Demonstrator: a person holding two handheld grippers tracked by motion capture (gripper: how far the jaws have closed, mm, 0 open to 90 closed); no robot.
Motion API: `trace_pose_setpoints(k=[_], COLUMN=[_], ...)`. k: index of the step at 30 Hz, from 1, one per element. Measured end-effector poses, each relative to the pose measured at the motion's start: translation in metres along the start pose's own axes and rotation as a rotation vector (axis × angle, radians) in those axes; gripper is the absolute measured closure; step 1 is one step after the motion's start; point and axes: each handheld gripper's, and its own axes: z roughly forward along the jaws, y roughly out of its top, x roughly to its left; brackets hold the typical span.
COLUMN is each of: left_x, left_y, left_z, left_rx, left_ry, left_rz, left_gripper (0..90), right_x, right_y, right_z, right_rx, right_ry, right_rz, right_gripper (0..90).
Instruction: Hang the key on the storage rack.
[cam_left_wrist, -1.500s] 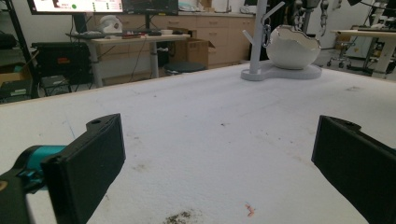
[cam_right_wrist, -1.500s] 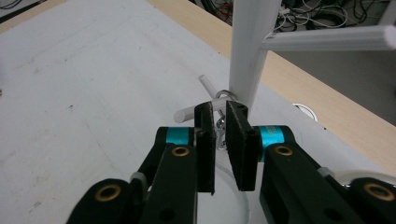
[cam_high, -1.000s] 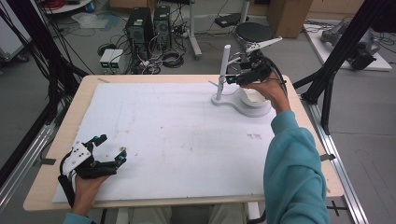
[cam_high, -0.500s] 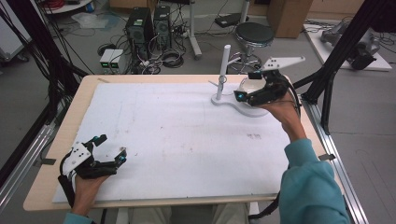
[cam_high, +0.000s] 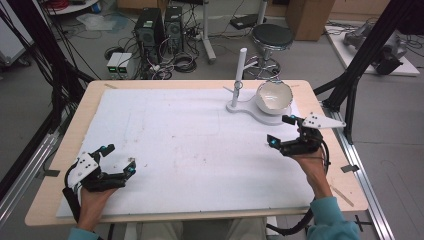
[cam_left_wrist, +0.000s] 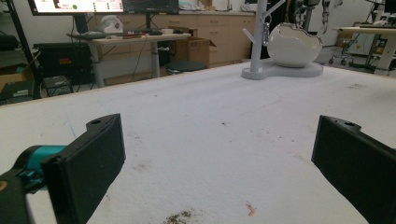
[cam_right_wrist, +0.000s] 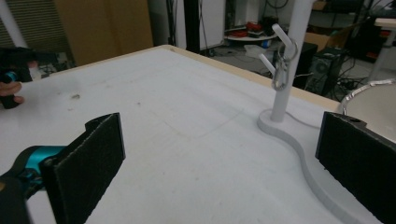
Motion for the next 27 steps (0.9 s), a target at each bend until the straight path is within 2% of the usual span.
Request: trace_pose_setpoints(k=[4,12,18,22,25,27], left_x=[0.0,-0.001,-0.001,-0.001,-0.001,-0.001], left_y=[0.0,0.0,0.0,0.0,0.0,0.0], left_z=[0.0,0.0,0.0,0.0,0.0,-0.001], left_rx=[-0.001,-0.004,-0.006,-0.006,-0.011,-0.009], left_ry=[0.002,0.003,0.002,0.001,0.002,0.001], left_rz=[0.001,0.008,0.008,0.008,0.009,0.01], left_gripper=[3.2,3.2,3.1,3.2,3.2,3.2], right_x=[0.002,0.007,0.008,0.01,0.012,0.012], right_y=[-0.027,-0.062,-0.077,-0.087,-0.087,-0.088], right_z=[-0.01,-0.019,-0.019,-0.015,-0.016,-0.016], right_rx=[-0.049,-0.142,-0.167,-0.158,-0.167,-0.174], right_ry=[-0.035,-0.044,-0.053,-0.043,-0.044,-0.042], right_rz=[0.01,0.03,0.029,0.022,0.001,0.005], right_gripper=[0.5,0.5,0.5,0.5,0.5,0.5])
